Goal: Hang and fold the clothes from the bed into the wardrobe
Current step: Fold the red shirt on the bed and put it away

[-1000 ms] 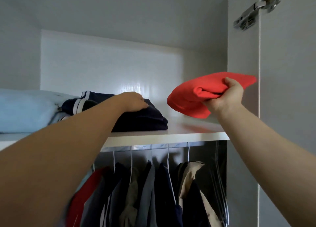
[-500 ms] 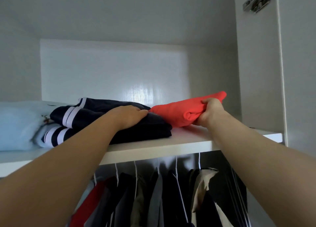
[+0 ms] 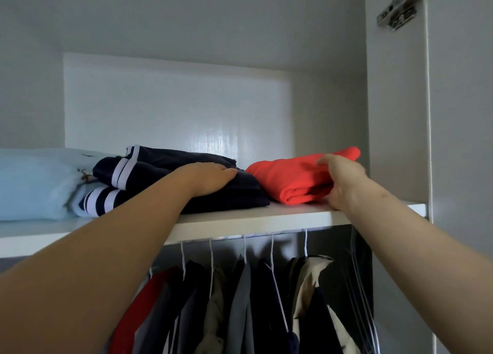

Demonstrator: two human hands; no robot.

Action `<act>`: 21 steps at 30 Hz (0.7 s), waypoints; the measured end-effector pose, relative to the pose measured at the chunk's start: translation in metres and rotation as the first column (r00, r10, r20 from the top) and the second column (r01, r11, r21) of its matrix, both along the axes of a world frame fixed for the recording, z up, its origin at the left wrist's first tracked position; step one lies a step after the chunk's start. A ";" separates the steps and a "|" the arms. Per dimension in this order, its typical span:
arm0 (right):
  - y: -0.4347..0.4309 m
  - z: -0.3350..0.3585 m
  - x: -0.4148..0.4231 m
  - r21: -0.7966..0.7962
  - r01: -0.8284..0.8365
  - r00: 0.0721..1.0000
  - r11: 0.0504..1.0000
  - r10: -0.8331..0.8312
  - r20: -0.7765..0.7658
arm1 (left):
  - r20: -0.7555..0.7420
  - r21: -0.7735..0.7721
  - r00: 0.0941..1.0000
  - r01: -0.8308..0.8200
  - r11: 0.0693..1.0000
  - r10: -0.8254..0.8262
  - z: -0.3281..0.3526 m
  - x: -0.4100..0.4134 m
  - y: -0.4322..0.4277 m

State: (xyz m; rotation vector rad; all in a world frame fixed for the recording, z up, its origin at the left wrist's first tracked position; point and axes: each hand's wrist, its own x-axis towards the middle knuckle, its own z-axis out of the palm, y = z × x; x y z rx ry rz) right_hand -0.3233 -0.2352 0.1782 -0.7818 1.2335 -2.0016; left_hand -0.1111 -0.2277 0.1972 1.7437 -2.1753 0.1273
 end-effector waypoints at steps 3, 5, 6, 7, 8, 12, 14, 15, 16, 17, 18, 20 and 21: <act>0.019 0.004 -0.011 -0.229 0.443 0.540 0.867 -0.462 -0.703 | 0.003 0.018 1.000 0.010 1.000 -0.010 -0.001 -0.001 0.006; 0.015 0.008 -0.006 -0.217 0.340 0.188 0.915 -0.293 -0.937 | 0.005 0.027 1.000 0.010 1.000 -0.010 -0.001 -0.002 0.008; 0.008 0.009 -0.001 -0.087 0.279 0.109 0.956 -0.121 -0.987 | 0.004 0.029 1.000 0.010 1.000 -0.010 -0.001 -0.002 0.009; -0.001 0.008 0.003 0.086 0.239 0.061 0.967 0.074 -0.995 | 0.002 0.030 1.000 0.008 1.000 -0.008 -0.001 -0.002 0.010; -0.012 0.007 0.006 0.219 0.197 0.031 0.956 0.217 -0.976 | 0.003 0.030 1.000 0.004 1.000 -0.004 -0.001 -0.001 0.011; -0.032 0.010 0.023 0.367 0.062 -0.060 0.928 0.370 -0.927 | 0.019 0.021 1.000 0.008 1.000 -0.008 0.000 0.001 0.013; -0.032 0.013 0.033 0.420 0.025 -0.030 0.907 0.420 -0.907 | 0.027 0.027 1.000 0.009 1.000 -0.010 -0.001 0.001 0.014; -0.033 0.013 0.037 0.449 0.014 -0.006 0.894 0.449 -0.894 | 0.032 0.028 0.999 0.011 1.000 -0.012 -0.001 0.001 0.014; -0.034 0.012 0.039 0.465 0.009 0.012 0.885 0.465 -0.885 | 0.038 0.030 0.999 0.012 0.999 -0.013 -0.001 0.001 0.013; -0.036 0.010 0.041 0.473 0.006 0.029 0.881 0.473 -0.881 | 0.043 0.034 0.999 0.011 0.999 -0.012 -0.002 0.002 0.011; -0.039 0.008 0.040 0.485 0.007 0.035 0.875 0.484 -0.874 | 0.047 0.039 0.999 0.010 0.999 -0.012 -0.003 0.002 0.010; -0.038 0.007 0.039 0.480 0.009 0.030 0.877 0.479 -0.877 | 0.052 0.048 0.999 0.013 0.999 -0.015 -0.004 0.003 0.006; -0.035 0.008 0.039 0.467 0.010 0.023 0.884 0.467 -0.884 | 0.054 0.049 0.998 0.015 0.999 -0.017 -0.003 0.004 0.005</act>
